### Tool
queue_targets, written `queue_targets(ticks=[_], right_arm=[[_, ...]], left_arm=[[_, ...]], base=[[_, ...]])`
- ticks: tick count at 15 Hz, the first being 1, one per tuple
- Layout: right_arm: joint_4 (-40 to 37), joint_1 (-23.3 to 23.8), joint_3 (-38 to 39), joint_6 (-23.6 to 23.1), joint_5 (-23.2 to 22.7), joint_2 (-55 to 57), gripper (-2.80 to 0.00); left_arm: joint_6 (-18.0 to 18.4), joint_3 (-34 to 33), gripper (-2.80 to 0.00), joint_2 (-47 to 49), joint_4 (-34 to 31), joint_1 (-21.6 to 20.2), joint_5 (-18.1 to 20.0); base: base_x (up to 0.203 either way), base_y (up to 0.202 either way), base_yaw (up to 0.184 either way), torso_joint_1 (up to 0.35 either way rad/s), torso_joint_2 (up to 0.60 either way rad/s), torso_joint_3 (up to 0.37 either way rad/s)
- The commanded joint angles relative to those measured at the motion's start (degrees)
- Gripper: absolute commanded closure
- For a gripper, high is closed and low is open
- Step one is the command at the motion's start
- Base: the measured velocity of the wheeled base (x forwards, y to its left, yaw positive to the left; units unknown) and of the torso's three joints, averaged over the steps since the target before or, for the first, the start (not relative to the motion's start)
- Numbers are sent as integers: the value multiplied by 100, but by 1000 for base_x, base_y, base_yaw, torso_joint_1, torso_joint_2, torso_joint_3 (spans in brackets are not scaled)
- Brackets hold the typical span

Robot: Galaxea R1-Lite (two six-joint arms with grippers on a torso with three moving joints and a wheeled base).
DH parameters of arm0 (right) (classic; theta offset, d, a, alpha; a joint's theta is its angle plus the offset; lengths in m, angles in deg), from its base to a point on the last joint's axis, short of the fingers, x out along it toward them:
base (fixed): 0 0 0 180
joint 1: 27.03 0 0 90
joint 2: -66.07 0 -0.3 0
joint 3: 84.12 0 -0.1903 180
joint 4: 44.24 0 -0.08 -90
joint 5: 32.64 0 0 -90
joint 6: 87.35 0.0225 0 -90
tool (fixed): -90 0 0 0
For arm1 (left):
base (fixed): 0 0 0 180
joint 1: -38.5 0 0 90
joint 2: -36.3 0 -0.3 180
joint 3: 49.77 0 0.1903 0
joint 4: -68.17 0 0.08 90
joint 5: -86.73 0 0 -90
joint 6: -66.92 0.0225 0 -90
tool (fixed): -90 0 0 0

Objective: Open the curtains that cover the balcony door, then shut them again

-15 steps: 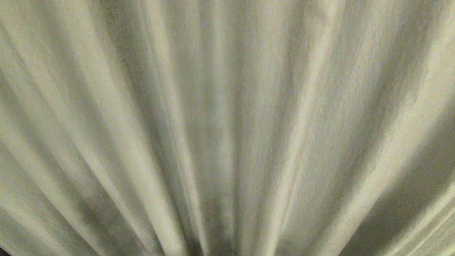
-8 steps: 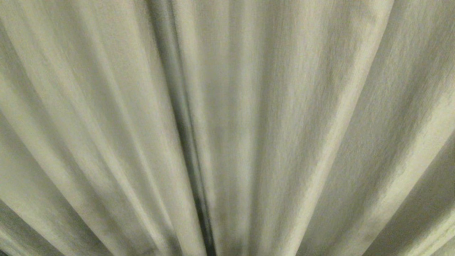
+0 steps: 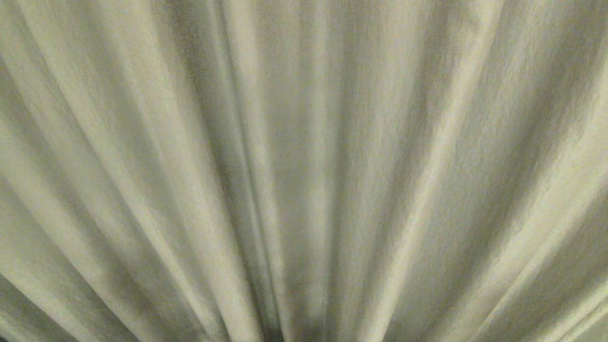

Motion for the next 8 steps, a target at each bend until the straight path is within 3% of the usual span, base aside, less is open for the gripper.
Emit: queue_targets(ticks=[1, 8], right_arm=[[3, 0, 0, 1, 0, 0, 0], [3, 8, 0, 1, 0, 0, 0]], left_arm=[[-3, 0, 0, -16, 2, -1, 1], [-3, 0, 0, -16, 8, -1, 1]], base=[[0, 0, 0, 0, 0, 0], [0, 0, 0, 0, 0, 0]])
